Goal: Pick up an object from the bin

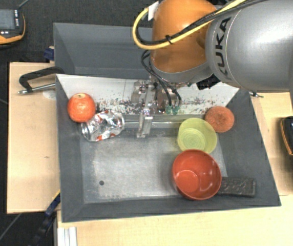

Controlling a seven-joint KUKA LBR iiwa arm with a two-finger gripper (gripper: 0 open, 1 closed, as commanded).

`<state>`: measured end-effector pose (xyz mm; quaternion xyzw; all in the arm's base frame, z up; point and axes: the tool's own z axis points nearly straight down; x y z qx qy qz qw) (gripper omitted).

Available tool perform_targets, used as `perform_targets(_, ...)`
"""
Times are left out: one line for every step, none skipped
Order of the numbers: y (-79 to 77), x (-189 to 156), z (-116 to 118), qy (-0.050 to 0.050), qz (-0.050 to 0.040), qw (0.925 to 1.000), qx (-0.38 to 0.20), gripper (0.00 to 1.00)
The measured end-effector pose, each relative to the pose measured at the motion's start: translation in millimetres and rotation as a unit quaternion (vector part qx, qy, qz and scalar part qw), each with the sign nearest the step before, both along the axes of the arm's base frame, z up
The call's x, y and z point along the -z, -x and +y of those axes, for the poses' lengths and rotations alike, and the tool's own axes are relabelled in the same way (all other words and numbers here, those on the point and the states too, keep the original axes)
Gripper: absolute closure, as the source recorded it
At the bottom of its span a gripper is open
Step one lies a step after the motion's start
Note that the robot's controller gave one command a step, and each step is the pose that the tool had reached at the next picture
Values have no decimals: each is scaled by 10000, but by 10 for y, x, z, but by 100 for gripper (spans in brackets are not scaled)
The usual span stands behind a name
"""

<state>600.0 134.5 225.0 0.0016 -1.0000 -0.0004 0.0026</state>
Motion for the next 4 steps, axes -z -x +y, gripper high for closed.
perform_targets(93, 117, 285, -13, 2, 10000, 85, 0)
perform_targets(35, 865, -163, -4, 30, 9998, -178, 0)
perform_targets(527, 754, -664, -12, 28, 9842, -1768, 0)
perform_targets(524, 754, -646, -23, 20, 9842, -1771, 100)
